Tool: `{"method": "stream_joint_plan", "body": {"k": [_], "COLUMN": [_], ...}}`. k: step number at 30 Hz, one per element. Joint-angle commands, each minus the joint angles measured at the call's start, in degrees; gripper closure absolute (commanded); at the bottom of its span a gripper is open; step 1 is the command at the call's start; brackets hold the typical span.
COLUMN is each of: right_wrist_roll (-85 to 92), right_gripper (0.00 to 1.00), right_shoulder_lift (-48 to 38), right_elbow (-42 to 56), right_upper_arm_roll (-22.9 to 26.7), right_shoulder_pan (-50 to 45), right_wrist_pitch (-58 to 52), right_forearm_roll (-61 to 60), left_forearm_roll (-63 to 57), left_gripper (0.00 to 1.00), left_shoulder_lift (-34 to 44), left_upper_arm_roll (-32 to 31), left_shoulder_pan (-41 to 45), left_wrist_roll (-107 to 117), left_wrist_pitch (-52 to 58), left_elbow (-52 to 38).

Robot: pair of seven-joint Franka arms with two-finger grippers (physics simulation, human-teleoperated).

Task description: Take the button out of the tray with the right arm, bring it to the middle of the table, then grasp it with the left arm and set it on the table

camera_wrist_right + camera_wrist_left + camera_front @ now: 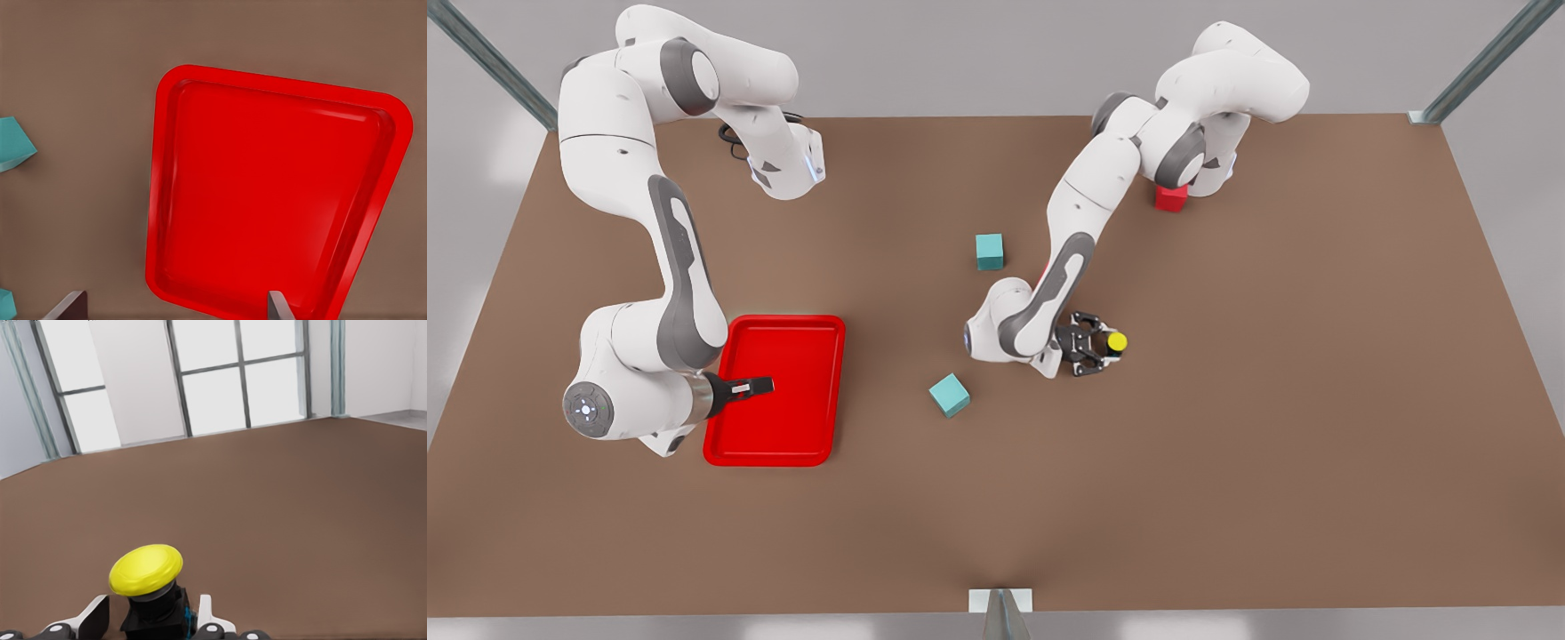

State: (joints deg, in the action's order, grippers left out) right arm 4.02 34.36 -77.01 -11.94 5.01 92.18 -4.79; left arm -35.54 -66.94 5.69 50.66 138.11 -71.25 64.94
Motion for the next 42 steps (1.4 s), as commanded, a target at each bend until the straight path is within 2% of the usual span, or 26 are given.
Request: {"method": "stream_joint_plan", "body": {"k": [1,4,8,10,11,12,14,16,18,20,21,24,25,26,27,28,30,32,34,42], "right_wrist_roll": [0.0,0.0,0.0,0.0,0.0,0.0,0.0,-0.1,-0.1,-0.3,-0.4,-0.7,-0.7,-0.8,-0.8,-0.8,-0.8,-0.2,0.0,0.1], "right_gripper": [0.0,0.0,0.0,0.0,0.0,0.0,0.0,0.0,0.0,0.0,0.0,0.0,0.0,0.0,0.0,0.0,0.0,0.0,0.0,0.0], "right_shoulder_lift": [-0.1,0.0,0.0,0.0,0.0,0.0,0.0,-0.1,-0.1,-0.2,-0.2,-0.3,-0.2,-0.3,-0.7,-1.9,-3.9,-9.0,-11.4,-15.8], "right_elbow": [0.0,0.0,0.0,0.0,0.0,0.0,0.1,0.1,0.1,0.2,0.4,0.8,0.7,0.8,0.9,1.1,1.0,-0.5,-0.3,0.0], "right_upper_arm_roll": [0.0,0.0,0.0,0.0,0.0,0.0,0.0,0.0,0.0,0.0,0.0,0.0,-0.2,-0.3,-0.3,-0.3,0.1,0.7,0.6,0.8], "right_shoulder_pan": [0.0,0.1,0.1,0.1,0.1,0.0,0.0,-0.4,-0.8,-0.8,-0.5,-0.7,-1.2,-4.5,-5.6,-5.2,-5.0,0.5,2.0,1.8], "right_wrist_pitch": [-0.1,0.0,0.0,0.0,0.0,0.0,-0.2,-0.1,0.2,0.3,0.2,0.4,2.6,4.1,4.9,4.3,3.1,0.3,-2.5,-4.6], "right_forearm_roll": [0.0,0.0,0.0,0.0,0.0,0.0,0.0,0.1,1.3,1.9,1.6,1.6,0.9,1.0,1.0,1.0,1.9,2.9,4.9,7.0], "left_forearm_roll": [-0.1,0.0,1.4,4.9,5.8,5.7,6.7,8.1,7.7,8.2,16.6,35.6,39.1,39.1,39.1,37.0,34.9,34.8,34.6,34.6], "left_gripper": [0.0,0.0,0.0,0.0,0.0,0.0,0.0,0.0,0.0,0.0,0.0,0.0,0.0,0.0,0.0,0.0,0.0,0.0,0.0,0.0], "left_shoulder_lift": [0.2,1.7,5.7,12.3,18.2,21.1,27.4,33.5,34.8,35.0,38.2,45.5,48.1,53.4,62.0,63.5,62.5,61.6,60.7,61.1], "left_upper_arm_roll": [-0.1,-2.3,-12.8,-18.0,-22.6,-24.8,-25.5,-31.3,-36.5,-35.6,-23.2,-4.2,-3.7,-5.0,-8.4,-8.5,-8.6,-8.7,-8.9,-10.4], "left_shoulder_pan": [0.1,0.0,-0.3,-3.2,-8.8,-12.5,-19.7,-32.6,-44.0,-45.2,-41.6,-40.0,-41.0,-44.0,-48.3,-49.0,-48.7,-48.4,-47.1,-45.7], "left_wrist_roll": [-8.4,-8.9,-9.1,-13.6,-20.3,-24.9,-36.6,-60.1,-86.5,-95.0,-110.9,-148.6,-148.4,-148.7,-148.7,-148.7,-146.1,-145.1,-145.0,-143.2], "left_wrist_pitch": [0.3,0.6,2.4,2.8,3.0,5.1,5.3,4.9,4.5,3.0,2.9,3.0,1.6,-3.2,-13.2,-13.7,-13.8,-16.0,-16.5,-16.4], "left_elbow": [0.1,0.9,1.0,2.4,2.6,2.6,2.5,1.9,0.5,0.4,-0.3,0.4,1.2,8.3,21.7,23.7,23.6,23.3,23.1,23.0]}}
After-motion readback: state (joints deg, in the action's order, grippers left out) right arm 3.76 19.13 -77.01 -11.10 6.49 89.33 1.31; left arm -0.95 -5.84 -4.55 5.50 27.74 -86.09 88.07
